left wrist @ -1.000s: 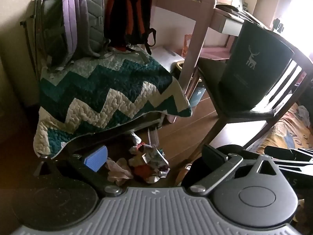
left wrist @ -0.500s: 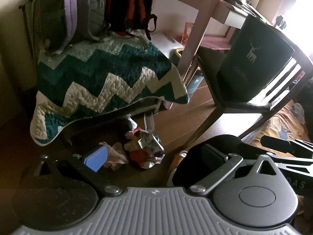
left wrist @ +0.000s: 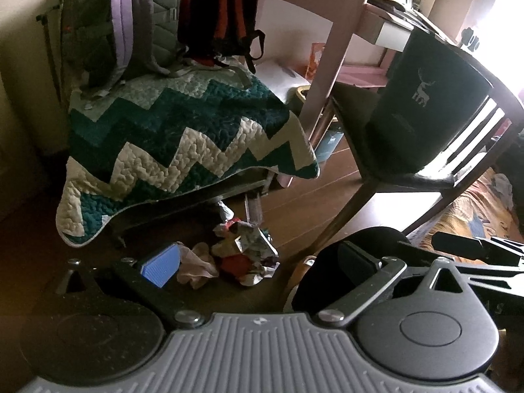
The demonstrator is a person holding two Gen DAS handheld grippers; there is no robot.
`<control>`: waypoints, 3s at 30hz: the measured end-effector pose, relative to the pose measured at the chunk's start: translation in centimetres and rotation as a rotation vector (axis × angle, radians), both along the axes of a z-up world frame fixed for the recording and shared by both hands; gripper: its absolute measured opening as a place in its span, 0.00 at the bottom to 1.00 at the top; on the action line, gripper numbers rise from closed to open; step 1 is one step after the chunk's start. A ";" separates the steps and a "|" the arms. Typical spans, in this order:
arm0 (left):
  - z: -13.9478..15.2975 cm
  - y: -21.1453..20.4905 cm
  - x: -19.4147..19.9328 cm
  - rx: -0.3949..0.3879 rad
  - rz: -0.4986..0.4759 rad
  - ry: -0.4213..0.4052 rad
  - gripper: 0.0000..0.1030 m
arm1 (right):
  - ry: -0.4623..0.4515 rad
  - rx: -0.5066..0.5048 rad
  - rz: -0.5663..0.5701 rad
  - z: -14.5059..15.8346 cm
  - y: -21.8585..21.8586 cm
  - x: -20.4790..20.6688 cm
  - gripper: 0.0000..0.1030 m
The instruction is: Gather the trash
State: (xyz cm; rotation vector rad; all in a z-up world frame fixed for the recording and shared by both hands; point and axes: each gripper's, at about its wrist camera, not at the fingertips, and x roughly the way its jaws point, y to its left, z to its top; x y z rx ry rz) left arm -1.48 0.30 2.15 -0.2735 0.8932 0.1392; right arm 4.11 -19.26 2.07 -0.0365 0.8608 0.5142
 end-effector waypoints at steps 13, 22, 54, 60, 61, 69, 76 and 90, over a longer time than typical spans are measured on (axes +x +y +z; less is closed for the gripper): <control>0.2 -0.3 0.4 0.008 -0.013 -0.003 1.00 | 0.000 -0.002 -0.037 0.4 -0.3 -0.3 0.68; 0.6 -0.6 0.7 0.018 -0.031 -0.004 1.00 | -0.010 -0.010 -0.064 0.7 -0.4 -0.7 0.68; -0.6 -0.2 2.2 0.011 -0.043 0.019 1.00 | 0.028 -0.025 -0.077 -0.3 0.1 0.7 0.68; -2.2 1.8 4.1 -0.009 -0.021 0.020 1.00 | 0.024 -0.011 -0.045 -1.2 1.6 3.1 0.68; -2.5 2.3 4.6 -0.014 -0.009 0.012 1.00 | 0.005 -0.001 -0.039 -1.4 1.7 3.6 0.68; -9.3 8.1 10.5 -0.006 0.095 0.058 1.00 | 0.000 0.008 0.041 -6.4 4.4 13.2 0.68; -17.5 13.5 16.0 -0.035 0.211 0.167 1.00 | 0.132 -0.055 0.077 -14.1 7.5 23.1 0.68; -37.3 17.7 23.7 -0.186 0.335 0.518 1.00 | 0.368 -0.413 0.395 -34.6 15.0 29.9 0.65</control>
